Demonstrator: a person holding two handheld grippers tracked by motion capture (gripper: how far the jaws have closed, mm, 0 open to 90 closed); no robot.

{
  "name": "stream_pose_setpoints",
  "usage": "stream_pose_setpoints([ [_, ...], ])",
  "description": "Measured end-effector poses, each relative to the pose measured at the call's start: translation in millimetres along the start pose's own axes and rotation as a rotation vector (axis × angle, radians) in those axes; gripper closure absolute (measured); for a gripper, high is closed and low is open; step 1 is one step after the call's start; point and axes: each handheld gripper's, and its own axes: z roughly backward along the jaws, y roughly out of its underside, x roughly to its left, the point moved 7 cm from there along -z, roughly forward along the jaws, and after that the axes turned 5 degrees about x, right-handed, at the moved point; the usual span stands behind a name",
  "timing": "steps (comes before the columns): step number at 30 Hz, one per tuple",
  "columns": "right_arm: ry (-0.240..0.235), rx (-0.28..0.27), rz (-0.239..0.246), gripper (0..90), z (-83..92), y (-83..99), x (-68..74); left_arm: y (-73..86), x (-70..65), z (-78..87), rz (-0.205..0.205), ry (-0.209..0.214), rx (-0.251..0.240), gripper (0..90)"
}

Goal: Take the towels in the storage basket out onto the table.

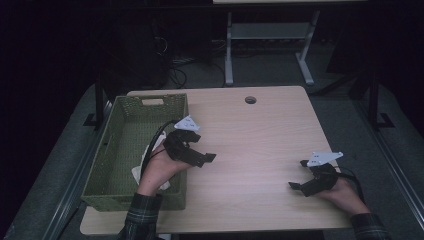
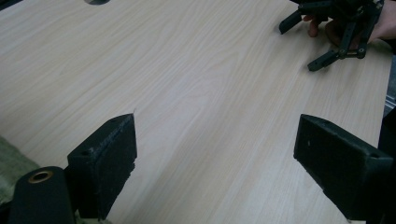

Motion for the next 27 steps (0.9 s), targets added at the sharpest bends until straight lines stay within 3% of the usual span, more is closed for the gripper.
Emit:
stream_pose_setpoints([
  [27, 0.0, 0.0, 0.0, 2.5, 0.0, 0.0, 0.0, 22.5, 29.9, 39.5, 0.059, -0.073, -0.029, 12.7],
])
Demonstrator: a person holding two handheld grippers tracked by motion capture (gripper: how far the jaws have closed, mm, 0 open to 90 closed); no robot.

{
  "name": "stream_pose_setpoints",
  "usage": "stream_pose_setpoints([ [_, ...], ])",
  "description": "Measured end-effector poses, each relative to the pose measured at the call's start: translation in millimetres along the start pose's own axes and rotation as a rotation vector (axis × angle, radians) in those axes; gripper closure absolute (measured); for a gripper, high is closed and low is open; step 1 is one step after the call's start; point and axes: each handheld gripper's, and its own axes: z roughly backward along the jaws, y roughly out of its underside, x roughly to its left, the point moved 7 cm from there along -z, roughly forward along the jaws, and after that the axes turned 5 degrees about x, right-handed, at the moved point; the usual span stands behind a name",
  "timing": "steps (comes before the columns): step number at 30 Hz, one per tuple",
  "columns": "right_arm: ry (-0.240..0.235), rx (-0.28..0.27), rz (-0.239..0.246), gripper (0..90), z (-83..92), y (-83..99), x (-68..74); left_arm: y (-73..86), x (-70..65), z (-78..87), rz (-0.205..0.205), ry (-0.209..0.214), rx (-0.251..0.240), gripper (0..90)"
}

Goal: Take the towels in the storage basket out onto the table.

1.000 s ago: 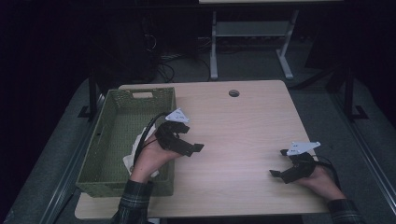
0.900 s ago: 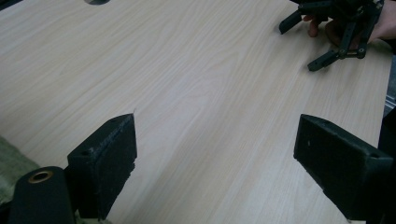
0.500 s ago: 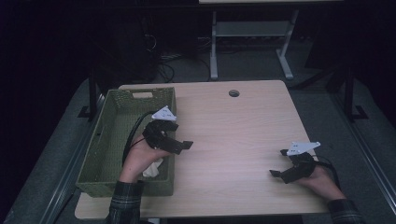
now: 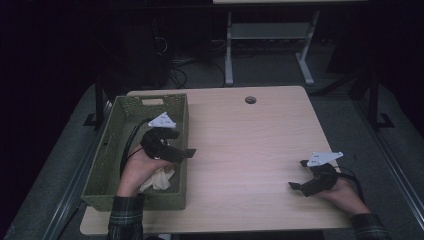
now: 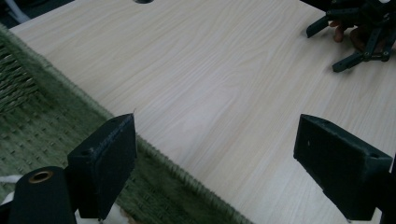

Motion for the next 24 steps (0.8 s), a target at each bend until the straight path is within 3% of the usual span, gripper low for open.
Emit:
stream_pose_setpoints([
  [11, 0.0, 0.0, 0.001, 2.5, 0.0, 0.0, 0.0, 13.9, 16.0, 14.5, 0.03, -0.047, -0.002, 12.7],
  [24, 0.0, 0.0, 0.001, 2.5, 0.0, 0.0, -0.1, 34.9, 36.9, 12.0, 0.068, -0.121, 0.057, 12.8],
])
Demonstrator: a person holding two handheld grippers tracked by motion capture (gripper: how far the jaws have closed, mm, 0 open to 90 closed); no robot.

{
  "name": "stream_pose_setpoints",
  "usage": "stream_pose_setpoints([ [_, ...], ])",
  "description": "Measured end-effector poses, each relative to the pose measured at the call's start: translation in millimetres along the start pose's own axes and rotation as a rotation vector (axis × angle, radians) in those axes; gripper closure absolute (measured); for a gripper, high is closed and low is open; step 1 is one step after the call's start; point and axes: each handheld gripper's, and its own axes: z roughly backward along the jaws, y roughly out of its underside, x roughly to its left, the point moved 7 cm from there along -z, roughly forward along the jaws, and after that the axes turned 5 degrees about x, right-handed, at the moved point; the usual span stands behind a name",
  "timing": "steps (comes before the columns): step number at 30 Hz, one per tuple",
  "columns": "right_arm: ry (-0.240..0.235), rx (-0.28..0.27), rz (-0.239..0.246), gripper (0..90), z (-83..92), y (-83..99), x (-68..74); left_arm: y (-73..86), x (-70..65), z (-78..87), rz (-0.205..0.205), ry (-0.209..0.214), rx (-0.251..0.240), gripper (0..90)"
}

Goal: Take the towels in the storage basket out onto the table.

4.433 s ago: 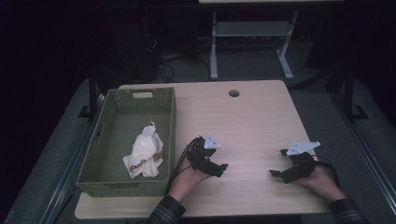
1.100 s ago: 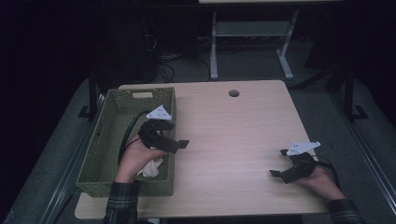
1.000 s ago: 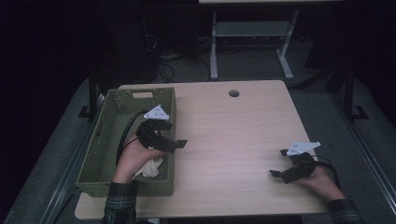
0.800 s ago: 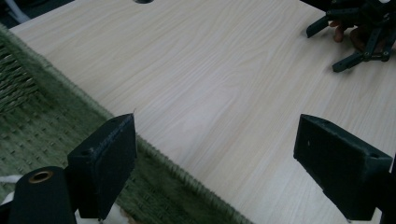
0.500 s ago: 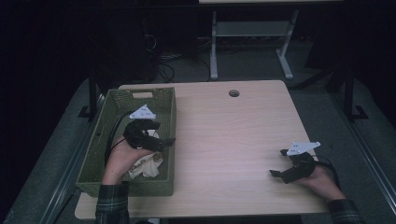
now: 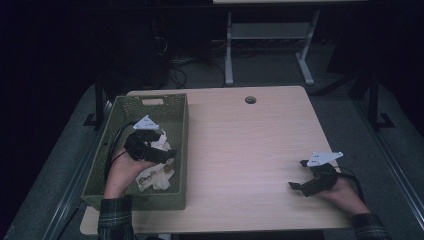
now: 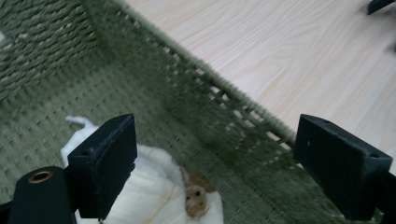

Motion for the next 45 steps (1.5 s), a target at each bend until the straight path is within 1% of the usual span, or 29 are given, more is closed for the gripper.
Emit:
stream_pose_setpoints([
  [3, 0.0, 0.0, 0.0, 2.5, 0.0, 0.0, 0.0, 4.2, 3.6, -3.3, 0.002, -0.003, 0.014, 12.7],
  [6, 0.0, 0.0, 0.0, 2.5, 0.0, 0.0, 0.0, 7.9, 7.0, -6.2, 0.007, -0.018, 0.027, 12.8],
  [10, 0.0, 0.0, 0.0, 2.5, 0.0, 0.0, 0.0, 12.4, 10.0, -9.1, 0.018, -0.023, 0.029, 12.7],
  [11, 0.0, 0.0, 0.0, 2.5, 0.0, 0.0, 0.0, 13.9, 11.2, -9.6, 0.013, -0.026, 0.035, 12.7],
  [13, 0.0, 0.0, 0.0, 2.5, 0.0, 0.0, 0.0, 16.4, 13.0, -11.9, 0.016, -0.028, 0.035, 12.7],
  [16, 0.0, 0.0, 0.0, 2.5, 0.0, 0.0, 0.0, 20.9, 16.4, -16.2, 0.031, -0.034, 0.041, 12.6],
  [17, 0.0, 0.0, 0.0, 2.5, 0.0, 0.0, 0.0, 23.7, 19.1, -17.7, 0.026, -0.04, 0.053, 12.5],
  [18, 0.0, 0.0, 0.0, 2.5, 0.0, 0.0, 0.0, 23.7, 19.1, -17.7, 0.026, -0.04, 0.053, 12.5],
  [19, 0.0, 0.0, 0.0, 2.5, 0.0, 0.0, 0.0, 25.4, 20.4, -19.5, 0.033, -0.044, 0.054, 12.4],
  [20, 0.0, 0.0, 0.0, 2.5, 0.0, 0.0, 0.0, 29.0, 23.6, -21.4, 0.031, -0.054, 0.069, 12.4],
  [21, 0.0, 0.0, 0.0, 2.5, 0.0, 0.0, 0.0, 30.8, 24.7, -22.5, 0.037, -0.058, 0.074, 12.3],
  [26, 0.0, 0.0, 0.0, 2.5, 0.0, 0.0, 0.0, 37.9, 29.2, -27.4, 0.047, -0.063, 0.095, 12.2],
  [29, 0.0, 0.0, 0.0, 2.5, 0.0, 0.0, 0.0, 42.2, 32.4, -32.1, 0.05, -0.076, 0.125, 12.2],
  [30, 0.0, 0.0, -0.001, 2.5, 0.0, 0.0, 0.1, 43.5, 33.1, -34.2, 0.059, -0.081, 0.132, 12.2],
  [31, 0.0, 0.0, 0.0, 2.5, 0.0, 0.0, 0.0, 45.8, 34.2, -36.4, 0.064, -0.085, 0.153, 12.2],
  [35, 0.0, 0.0, 0.0, 2.5, 0.0, 0.0, 0.0, 52.2, 37.6, -44.9, 0.063, -0.105, 0.202, 12.0],
  [37, 0.0, 0.0, 0.0, 2.5, 0.0, 0.0, 0.0, 55.8, 38.4, -48.1, 0.068, -0.108, 0.231, 11.9],
  [40, 0.0, 0.0, 0.0, 2.5, 0.0, 0.0, 0.1, 57.5, 38.1, -50.8, 0.074, -0.095, 0.246, 11.9],
  [44, 0.001, 0.0, 0.0, 2.5, 0.0, 0.1, 0.0, 64.4, 40.4, -55.3, 0.08, -0.113, 0.305, 11.9],
  [45, 0.001, 0.0, 0.0, 2.5, 0.0, 0.0, 0.1, 65.3, 39.6, -56.9, 0.086, -0.111, 0.309, 11.9],
])
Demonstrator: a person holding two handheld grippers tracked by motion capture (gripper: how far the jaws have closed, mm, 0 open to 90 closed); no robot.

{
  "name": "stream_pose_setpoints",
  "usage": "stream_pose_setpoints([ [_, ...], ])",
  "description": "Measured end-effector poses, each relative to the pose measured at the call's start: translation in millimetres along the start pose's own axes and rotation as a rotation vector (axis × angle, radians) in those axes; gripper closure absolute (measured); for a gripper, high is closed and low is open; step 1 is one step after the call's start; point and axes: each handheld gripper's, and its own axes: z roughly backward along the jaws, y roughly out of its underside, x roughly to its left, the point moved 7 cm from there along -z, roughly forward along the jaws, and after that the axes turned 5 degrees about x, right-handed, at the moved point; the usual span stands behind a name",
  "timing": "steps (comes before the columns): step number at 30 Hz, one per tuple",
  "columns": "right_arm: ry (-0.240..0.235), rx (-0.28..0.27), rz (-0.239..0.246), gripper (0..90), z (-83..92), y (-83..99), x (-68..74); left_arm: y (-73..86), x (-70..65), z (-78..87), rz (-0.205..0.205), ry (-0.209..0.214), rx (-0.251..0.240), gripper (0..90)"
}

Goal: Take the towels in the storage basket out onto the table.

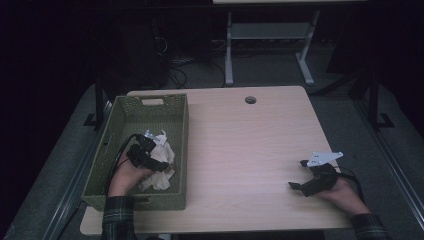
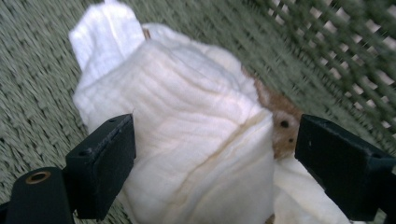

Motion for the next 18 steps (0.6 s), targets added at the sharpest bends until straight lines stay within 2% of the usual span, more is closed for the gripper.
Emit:
stream_pose_setpoints([
  [4, 0.0, 0.0, 0.0, 2.5, 0.0, 0.0, 0.0, 2.7, 0.1, -5.1, 0.011, 0.0, 0.032, 11.8],
  [7, 0.0, 0.0, 0.0, 2.5, 0.0, 0.0, 0.0, 6.0, -0.7, -10.4, 0.003, 0.0, 0.075, 11.6],
  [11, 0.0, 0.0, 0.0, 2.5, 0.0, 0.0, 0.0, 7.0, -2.6, -15.6, 0.003, -0.003, 0.1, 11.5],
  [18, 0.0, 0.0, 0.0, 2.5, 0.0, 0.0, 0.0, 8.4, -4.1, -19.9, -0.039, -0.04, 0.117, 11.0],
])
